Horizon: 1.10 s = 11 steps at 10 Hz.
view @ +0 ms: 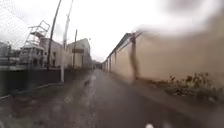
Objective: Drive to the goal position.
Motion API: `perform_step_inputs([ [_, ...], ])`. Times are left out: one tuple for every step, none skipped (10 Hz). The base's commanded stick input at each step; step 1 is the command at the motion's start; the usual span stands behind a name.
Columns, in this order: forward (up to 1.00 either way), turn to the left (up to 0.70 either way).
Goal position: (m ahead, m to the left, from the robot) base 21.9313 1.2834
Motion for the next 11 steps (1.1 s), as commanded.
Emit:
perform_step_inputs([
  [0.50, 0.53],
  [0.50, 0.56],
  [0.50, 0.56],
  [0.50, 0.45],
  [0.50, 0.17],
  [0.50, 0.06],
  [0.50, 0.06],
  [0.50, 0.06],
  [0.50, 0.06],
  [0.50, 0.06],
  [0.50, 0.06],
])
